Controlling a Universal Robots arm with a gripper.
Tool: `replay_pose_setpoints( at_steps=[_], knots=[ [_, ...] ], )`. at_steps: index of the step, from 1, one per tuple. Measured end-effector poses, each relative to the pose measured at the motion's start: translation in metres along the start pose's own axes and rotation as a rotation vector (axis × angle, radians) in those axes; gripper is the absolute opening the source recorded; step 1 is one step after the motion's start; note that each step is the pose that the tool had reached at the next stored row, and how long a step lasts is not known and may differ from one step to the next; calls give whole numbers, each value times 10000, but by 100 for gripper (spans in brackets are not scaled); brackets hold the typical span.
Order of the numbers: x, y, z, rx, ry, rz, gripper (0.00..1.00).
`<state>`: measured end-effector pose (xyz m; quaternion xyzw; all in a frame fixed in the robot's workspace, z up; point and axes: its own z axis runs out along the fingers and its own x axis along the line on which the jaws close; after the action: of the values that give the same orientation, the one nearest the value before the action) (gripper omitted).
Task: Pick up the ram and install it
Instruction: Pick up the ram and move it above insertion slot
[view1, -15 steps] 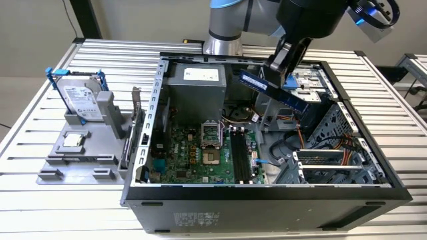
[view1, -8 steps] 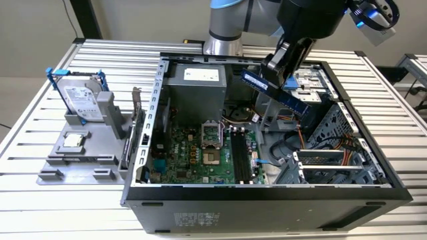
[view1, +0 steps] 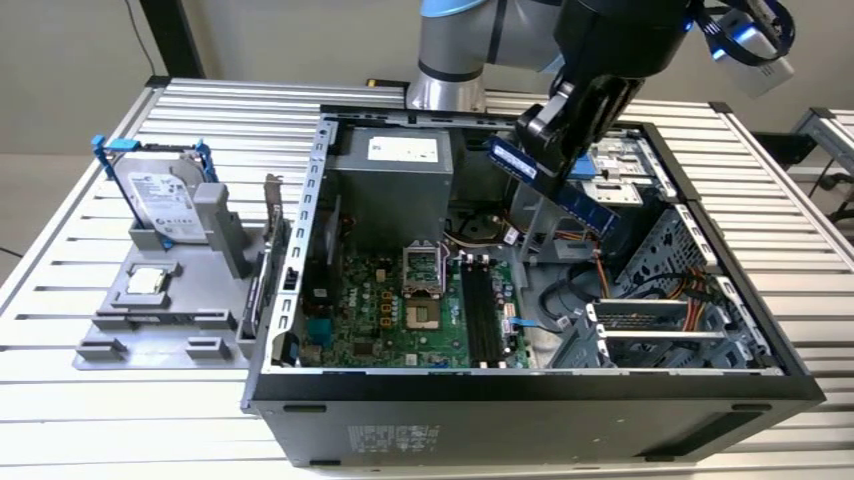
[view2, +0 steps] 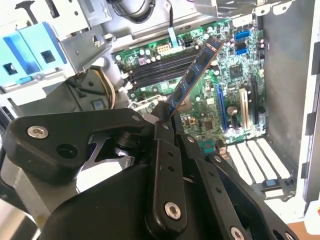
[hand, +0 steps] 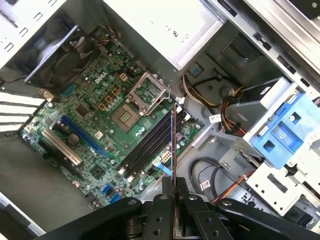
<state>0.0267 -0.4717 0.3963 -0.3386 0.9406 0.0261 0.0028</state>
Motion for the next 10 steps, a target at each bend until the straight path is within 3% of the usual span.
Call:
replay_pose_setpoints(
  at_steps=[10],
  knots=[
    [0,0,0,33,-68,1435,0]
  ],
)
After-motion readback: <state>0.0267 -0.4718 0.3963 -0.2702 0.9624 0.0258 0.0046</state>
